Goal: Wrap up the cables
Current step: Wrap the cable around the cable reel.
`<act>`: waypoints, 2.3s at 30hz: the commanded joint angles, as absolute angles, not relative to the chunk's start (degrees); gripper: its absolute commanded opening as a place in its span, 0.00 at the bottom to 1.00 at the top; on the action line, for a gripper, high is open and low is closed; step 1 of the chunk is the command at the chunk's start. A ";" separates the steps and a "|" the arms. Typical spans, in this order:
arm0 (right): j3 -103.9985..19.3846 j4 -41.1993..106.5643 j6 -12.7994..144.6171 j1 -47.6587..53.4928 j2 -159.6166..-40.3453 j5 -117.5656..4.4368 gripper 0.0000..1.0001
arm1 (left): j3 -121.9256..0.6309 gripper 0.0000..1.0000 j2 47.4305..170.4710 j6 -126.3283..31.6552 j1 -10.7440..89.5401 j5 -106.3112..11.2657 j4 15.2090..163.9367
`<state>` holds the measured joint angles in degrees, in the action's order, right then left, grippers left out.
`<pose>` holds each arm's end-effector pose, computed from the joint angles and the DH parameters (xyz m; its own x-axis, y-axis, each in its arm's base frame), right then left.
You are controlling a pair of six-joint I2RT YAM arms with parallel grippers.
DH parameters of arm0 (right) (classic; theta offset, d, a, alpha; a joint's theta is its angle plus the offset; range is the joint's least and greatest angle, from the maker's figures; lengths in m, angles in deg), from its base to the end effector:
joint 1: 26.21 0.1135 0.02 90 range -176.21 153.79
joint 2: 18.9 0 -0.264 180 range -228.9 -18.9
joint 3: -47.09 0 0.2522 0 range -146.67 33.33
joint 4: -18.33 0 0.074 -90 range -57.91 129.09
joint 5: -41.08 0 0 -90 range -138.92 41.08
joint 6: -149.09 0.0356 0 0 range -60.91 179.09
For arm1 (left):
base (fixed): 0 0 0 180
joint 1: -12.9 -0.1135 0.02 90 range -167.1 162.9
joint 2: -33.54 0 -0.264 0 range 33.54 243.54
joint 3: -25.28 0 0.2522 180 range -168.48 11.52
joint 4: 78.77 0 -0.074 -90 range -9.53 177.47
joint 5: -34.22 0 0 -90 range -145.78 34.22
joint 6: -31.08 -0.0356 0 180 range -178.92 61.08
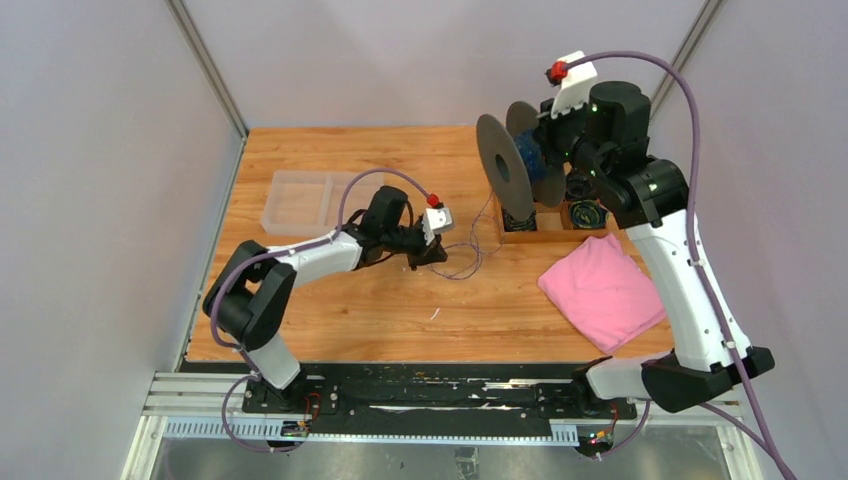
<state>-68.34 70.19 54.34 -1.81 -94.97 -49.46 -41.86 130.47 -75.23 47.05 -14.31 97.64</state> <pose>0.2352 0.1071 0.5060 -0.1615 -0.1642 -0.9731 -0.4363 0.8963 -0.0788 0.2804 -0.2187 0.1949 -0.1903 0.3834 -0.9038 0.9708 0.2105 -0.1152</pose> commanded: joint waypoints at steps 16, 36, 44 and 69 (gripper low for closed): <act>-73.71 58.29 47.30 -7.23 -98.77 -36.24 0.01 | -45.44 0.04 112.97 -112.19 56.58 -41.96 37.48; -68.99 53.51 44.18 -9.22 -99.03 -35.26 0.01 | -37.81 0.21 96.87 -124.86 55.10 -55.42 23.66; -65.00 55.92 49.24 -8.24 -97.29 -42.82 0.00 | -42.90 0.44 99.90 -125.70 51.66 -43.14 24.39; -63.34 60.86 57.86 -5.20 -95.32 -52.35 0.01 | -47.44 0.74 106.69 -93.17 49.11 -26.38 65.00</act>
<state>-62.46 62.54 54.27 -5.74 -97.75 -49.24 -46.41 103.43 -110.88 49.34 -26.59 43.70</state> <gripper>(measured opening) 0.020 0.742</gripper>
